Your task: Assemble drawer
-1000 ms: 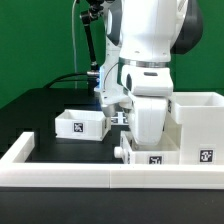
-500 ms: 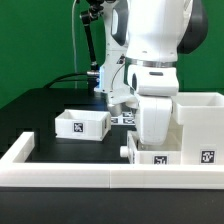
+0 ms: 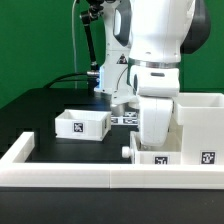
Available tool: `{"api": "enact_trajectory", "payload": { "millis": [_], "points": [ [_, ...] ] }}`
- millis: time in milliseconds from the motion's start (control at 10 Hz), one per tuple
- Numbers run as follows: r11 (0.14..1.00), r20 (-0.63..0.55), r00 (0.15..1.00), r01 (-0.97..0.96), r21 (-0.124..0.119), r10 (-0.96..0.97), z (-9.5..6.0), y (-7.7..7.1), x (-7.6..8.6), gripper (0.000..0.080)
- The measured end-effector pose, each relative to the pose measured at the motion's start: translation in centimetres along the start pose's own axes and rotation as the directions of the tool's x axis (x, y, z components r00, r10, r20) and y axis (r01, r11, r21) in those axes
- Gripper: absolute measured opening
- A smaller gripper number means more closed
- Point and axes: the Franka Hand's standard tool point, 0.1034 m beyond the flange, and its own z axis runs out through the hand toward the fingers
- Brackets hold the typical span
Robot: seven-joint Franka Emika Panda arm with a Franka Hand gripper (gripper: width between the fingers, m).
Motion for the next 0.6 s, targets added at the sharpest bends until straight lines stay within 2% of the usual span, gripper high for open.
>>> {"api": "enact_trajectory", "payload": {
  "millis": [100, 200, 400, 500, 600],
  "points": [
    [1.0, 0.0, 1.0, -0.003, 0.0, 0.003, 0.0, 0.0, 0.0, 0.0041],
    [0.998, -0.001, 0.998, -0.059, -0.003, 0.059, -0.2, 0.1, 0.1, 0.0141],
    [0.994, -0.002, 0.994, -0.112, -0.01, 0.111, -0.5, 0.3, 0.4, 0.0414],
    [0.993, -0.002, 0.993, -0.12, -0.013, 0.12, -0.7, 0.5, 0.3, 0.0414],
    [0.992, -0.001, 0.993, -0.122, -0.016, 0.122, -1.2, 0.6, 0.2, 0.059]
  ]
}}
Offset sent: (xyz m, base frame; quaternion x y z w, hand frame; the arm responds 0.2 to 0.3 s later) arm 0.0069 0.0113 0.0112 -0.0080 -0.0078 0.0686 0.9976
